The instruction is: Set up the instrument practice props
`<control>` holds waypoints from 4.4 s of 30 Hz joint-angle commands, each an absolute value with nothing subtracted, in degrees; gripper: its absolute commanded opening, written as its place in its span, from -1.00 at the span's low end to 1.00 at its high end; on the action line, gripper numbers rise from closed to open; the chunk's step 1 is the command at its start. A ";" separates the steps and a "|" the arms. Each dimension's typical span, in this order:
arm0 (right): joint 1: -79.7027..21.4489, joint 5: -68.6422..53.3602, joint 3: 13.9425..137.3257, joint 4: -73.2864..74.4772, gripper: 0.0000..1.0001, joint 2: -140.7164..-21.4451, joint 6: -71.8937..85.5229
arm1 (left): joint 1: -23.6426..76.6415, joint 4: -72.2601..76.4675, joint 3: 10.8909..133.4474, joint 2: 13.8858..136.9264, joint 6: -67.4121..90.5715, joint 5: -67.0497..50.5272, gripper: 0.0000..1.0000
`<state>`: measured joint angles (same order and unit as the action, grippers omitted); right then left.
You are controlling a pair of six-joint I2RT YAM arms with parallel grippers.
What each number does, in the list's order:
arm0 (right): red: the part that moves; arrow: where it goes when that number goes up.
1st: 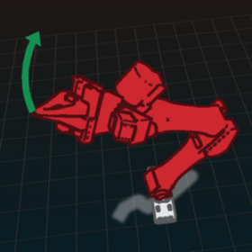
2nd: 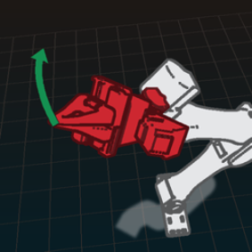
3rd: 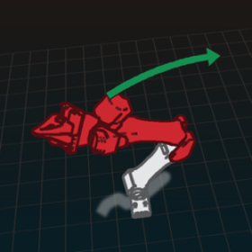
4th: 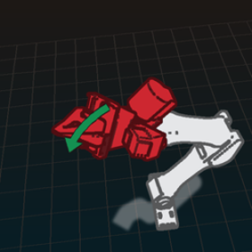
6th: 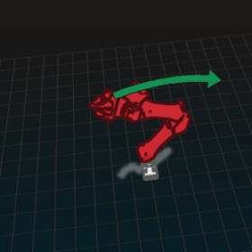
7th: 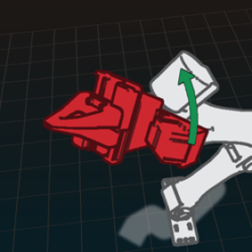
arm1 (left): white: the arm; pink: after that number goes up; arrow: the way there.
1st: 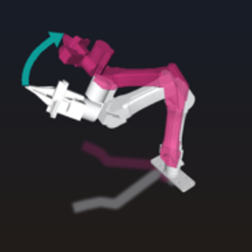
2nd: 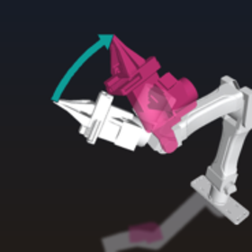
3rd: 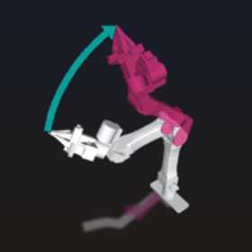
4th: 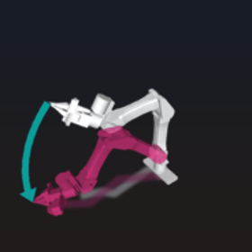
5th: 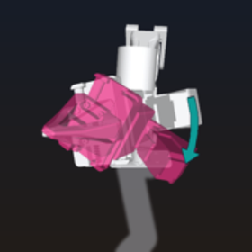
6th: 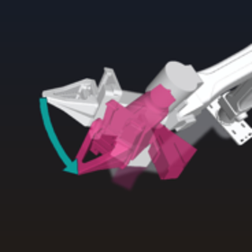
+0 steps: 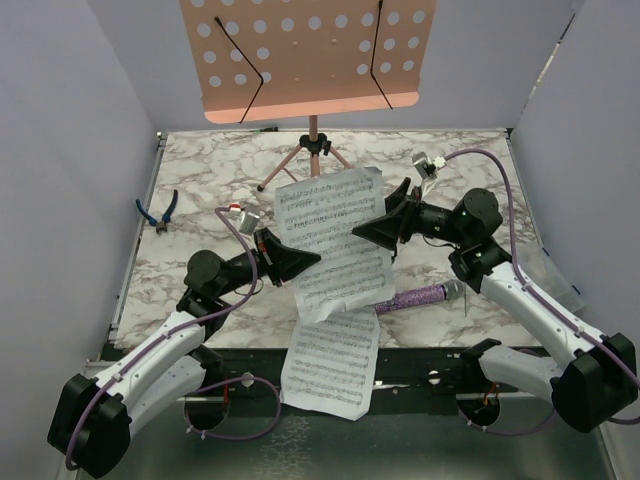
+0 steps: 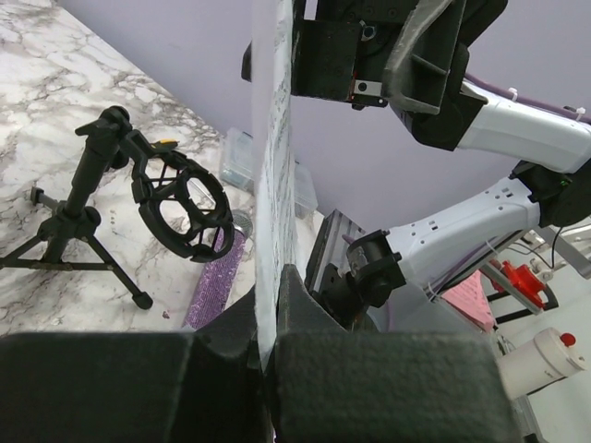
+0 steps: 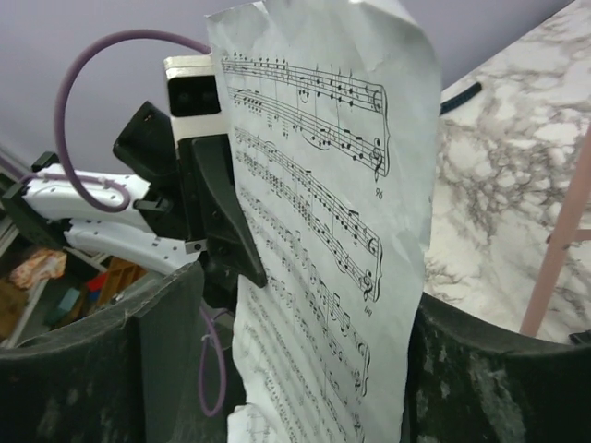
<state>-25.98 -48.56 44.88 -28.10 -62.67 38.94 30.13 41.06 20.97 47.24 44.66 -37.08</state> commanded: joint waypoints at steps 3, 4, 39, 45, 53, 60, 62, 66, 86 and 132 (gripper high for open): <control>-26.28 -41.97 45.40 -21.39 0.70 -59.25 34.87 | 30.29 42.28 20.20 46.12 42.88 -35.84 -1.00; -26.28 -41.47 45.43 -20.76 0.75 -58.99 34.44 | 30.35 42.28 20.21 46.08 42.89 -35.99 -1.00; -26.45 -56.89 40.26 -49.03 0.28 -68.70 50.74 | 30.41 42.28 20.92 39.32 39.37 -34.64 -1.00; -26.72 -57.41 40.26 -50.33 -0.23 -69.04 51.32 | 30.50 42.30 20.85 40.02 39.25 -34.25 -1.00; -26.72 -52.44 40.96 -38.09 -0.01 -65.98 43.48 | 30.50 42.36 21.09 40.74 38.90 -33.85 -1.00; -26.76 -45.22 41.96 -26.62 0.61 -61.52 36.88 | 30.50 41.81 20.92 40.08 38.61 -32.81 -1.00; -26.72 -43.90 41.85 -24.98 0.71 -60.78 36.30 | 30.50 41.39 20.90 39.97 38.42 -32.29 -1.00; -26.75 -42.50 41.90 -22.84 0.82 -59.87 35.44 | 30.50 40.69 21.07 39.91 38.08 -32.08 -1.00; -25.64 -37.98 46.49 -8.54 0.91 -58.01 28.15 | 30.54 22.22 33.04 44.46 28.53 -31.79 -1.00; -20.48 -22.84 86.51 14.73 0.96 -67.74 17.25 | 26.64 10.66 82.98 69.02 29.39 -33.53 -1.00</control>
<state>-20.86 -25.89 82.46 10.94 -66.04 19.07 27.49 8.01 78.17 67.48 25.47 -31.86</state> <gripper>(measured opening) 0.981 0.002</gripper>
